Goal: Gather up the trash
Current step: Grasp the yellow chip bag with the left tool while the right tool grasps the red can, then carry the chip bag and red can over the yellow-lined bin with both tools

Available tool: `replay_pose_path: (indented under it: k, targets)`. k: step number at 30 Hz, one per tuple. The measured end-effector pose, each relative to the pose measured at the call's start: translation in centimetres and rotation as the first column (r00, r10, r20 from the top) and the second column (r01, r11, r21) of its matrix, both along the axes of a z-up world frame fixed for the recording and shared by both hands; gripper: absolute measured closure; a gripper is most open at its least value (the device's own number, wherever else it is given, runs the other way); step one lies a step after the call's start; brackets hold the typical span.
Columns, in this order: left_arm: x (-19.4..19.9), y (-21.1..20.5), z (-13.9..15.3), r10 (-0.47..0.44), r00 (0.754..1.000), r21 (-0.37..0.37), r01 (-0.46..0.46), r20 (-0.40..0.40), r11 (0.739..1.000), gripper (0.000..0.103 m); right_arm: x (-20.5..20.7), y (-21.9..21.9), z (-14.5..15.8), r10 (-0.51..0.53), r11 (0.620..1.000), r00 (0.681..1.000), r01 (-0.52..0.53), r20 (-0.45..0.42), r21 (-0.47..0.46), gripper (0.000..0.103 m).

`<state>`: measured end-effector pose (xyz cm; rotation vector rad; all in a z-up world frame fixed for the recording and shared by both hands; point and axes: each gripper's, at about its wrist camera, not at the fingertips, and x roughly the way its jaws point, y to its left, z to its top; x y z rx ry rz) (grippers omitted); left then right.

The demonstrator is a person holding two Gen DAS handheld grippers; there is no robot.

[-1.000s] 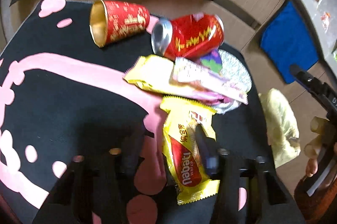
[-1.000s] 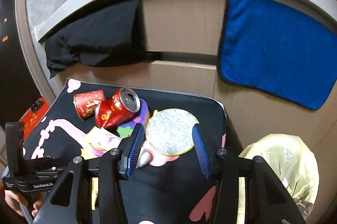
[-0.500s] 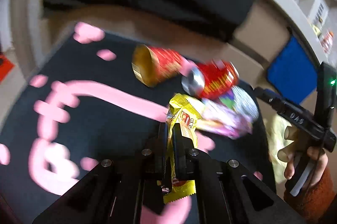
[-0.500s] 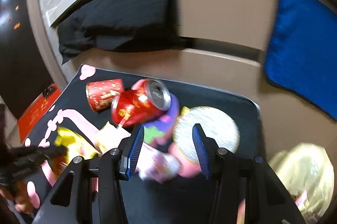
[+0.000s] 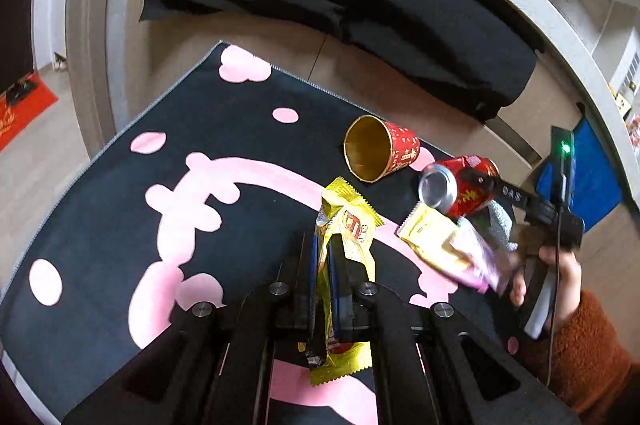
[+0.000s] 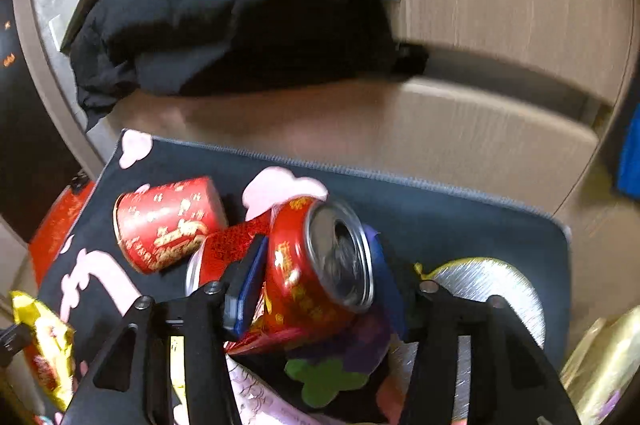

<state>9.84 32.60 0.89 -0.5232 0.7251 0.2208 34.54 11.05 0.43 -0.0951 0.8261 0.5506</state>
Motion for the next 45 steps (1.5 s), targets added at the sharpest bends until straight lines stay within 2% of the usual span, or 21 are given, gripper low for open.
replay_pose_path:
  k: [5,9,16,25,30,35,45]
  targets:
    - [0.6,-1.9,0.5,-0.015,1.0,0.024,0.015,0.018,1.0,0.097,-2.8,-0.6,0.7,0.044,0.997,0.998,-0.041,0.049,-0.069,0.059]
    - [0.8,-4.1,1.7,-0.042,0.998,0.051,0.04,0.037,0.998,0.097,-5.3,-2.9,2.9,0.068,0.997,0.993,-0.064,0.095,-0.047,0.059]
    - [0.2,-8.0,4.8,-0.069,0.994,0.154,0.055,0.087,0.987,0.097,-8.9,-8.0,6.9,0.056,0.998,0.984,-0.055,0.17,-0.013,0.059]
    - [0.0,-12.9,9.1,-0.111,0.983,0.264,0.07,0.145,0.962,0.097,-11.0,-12.6,8.8,0.045,0.999,0.975,-0.046,0.22,0.003,0.059]
    - [0.0,-15.9,12.0,-0.146,0.971,0.338,0.074,0.192,0.938,0.097,-12.6,-15.0,10.6,0.032,0.998,0.966,-0.044,0.256,0.042,0.059]
    - [0.4,-18.9,14.0,-0.185,0.955,0.367,0.09,0.232,0.926,0.097,-13.9,-17.3,12.4,0.012,0.998,0.952,-0.03,0.305,0.055,0.059]
    - [1.9,-25.7,15.3,-0.311,0.92,0.402,0.199,0.237,0.894,0.097,-15.1,-24.4,14.5,-0.099,0.994,0.928,0.074,0.358,0.083,0.059]
